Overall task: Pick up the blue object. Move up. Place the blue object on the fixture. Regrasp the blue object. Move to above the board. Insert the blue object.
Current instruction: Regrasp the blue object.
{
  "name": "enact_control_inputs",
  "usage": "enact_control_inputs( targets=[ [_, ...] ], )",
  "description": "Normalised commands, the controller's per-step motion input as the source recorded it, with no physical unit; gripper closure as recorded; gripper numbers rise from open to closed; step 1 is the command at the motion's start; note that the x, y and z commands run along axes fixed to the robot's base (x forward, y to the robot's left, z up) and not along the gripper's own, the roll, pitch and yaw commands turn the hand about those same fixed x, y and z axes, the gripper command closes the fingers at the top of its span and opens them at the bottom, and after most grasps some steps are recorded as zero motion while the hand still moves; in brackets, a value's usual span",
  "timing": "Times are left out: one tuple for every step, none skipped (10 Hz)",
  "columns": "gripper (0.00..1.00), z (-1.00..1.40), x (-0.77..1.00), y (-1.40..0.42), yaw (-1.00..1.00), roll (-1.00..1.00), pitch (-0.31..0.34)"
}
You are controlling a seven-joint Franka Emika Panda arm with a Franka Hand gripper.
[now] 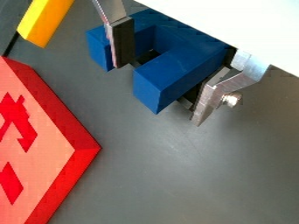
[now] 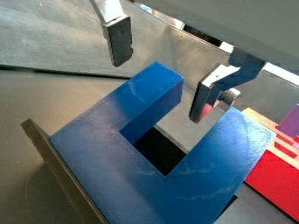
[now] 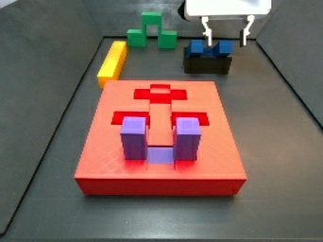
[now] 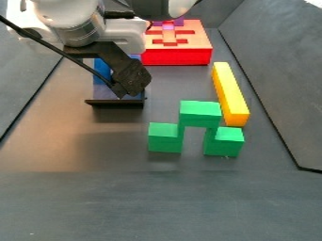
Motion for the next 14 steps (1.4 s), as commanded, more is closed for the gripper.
enact_control_inputs(
  targets=[
    [0.00, 0.26, 0.00, -0.14, 0.02, 0.75, 0.180],
    [0.00, 0.28, 0.00, -0.11, 0.03, 0.92, 0.129],
    [0.00, 0.25, 0.00, -0.07, 0.06, 0.99, 0.120],
    [0.00, 0.24, 0.00, -0.08, 0.08, 1.00, 0.077],
    [0.00, 0.27, 0.00, -0.07, 0.12, 0.90, 0.000],
    [0.00, 0.25, 0.00, -0.17, 0.19, 0.97, 0.000],
    [0.00, 0.26, 0.02, -0.21, 0.25, 1.00, 0.000],
    [0.00, 0.25, 0.08, -0.23, 0.29, 1.00, 0.000],
    [0.00, 0.20, 0.10, -0.23, 0.33, 1.00, -0.046],
    [0.00, 0.15, 0.13, -0.21, 0.37, 1.00, -0.117],
    [0.00, 0.08, 0.13, -0.22, 0.37, 1.00, -0.174],
    [0.00, 0.00, 0.11, -0.23, 0.38, 1.00, -0.234],
    [0.00, 0.00, 0.17, -0.19, 0.42, 1.00, -0.269],
    [0.00, 0.00, 0.23, -0.11, 0.44, 1.00, -0.246]
  ],
)
